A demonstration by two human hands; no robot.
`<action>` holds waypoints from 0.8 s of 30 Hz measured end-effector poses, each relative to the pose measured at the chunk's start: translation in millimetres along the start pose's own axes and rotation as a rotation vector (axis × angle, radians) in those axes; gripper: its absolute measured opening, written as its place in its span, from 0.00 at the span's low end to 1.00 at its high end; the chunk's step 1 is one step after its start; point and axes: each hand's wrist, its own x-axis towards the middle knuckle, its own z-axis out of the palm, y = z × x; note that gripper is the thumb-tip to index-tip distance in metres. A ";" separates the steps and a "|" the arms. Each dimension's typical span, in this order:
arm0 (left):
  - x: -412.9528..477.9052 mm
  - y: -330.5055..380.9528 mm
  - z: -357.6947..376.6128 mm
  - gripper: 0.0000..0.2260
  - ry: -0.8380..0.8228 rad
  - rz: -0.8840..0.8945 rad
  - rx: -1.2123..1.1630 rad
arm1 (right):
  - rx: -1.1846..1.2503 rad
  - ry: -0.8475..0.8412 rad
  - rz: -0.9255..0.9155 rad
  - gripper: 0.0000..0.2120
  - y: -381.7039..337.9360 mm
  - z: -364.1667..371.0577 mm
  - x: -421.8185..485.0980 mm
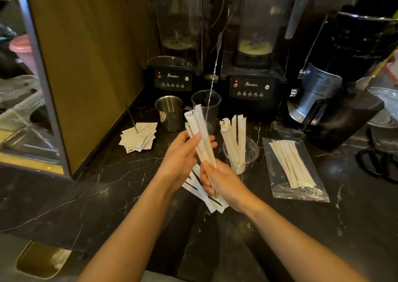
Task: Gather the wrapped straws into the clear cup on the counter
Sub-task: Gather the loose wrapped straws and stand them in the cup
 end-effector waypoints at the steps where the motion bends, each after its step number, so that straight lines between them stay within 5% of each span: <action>1: 0.4 -0.5 -2.8 0.15 -0.017 -0.008 -0.003 | 0.009 -0.018 0.018 0.14 3.2 5.2 1.8; 3: 0.7 -1.8 -4.5 0.08 0.005 -0.035 -0.018 | 0.011 -0.050 0.054 0.14 10.8 13.1 5.4; 11: 4.4 -17.2 -16.0 0.19 0.111 -0.156 -0.141 | -0.198 -0.110 0.125 0.13 16.5 26.7 12.7; 15: 6.8 -18.0 -21.4 0.19 0.210 -0.172 -0.095 | -0.357 -0.145 0.168 0.04 13.5 17.4 21.3; 19: 5.7 -21.1 -32.4 0.17 0.319 -0.227 -0.092 | -0.546 -0.059 0.247 0.30 15.2 -3.5 27.2; 24: 3.3 -25.4 -45.5 0.17 0.386 -0.282 -0.056 | -1.020 0.166 0.322 0.41 46.5 0.7 25.2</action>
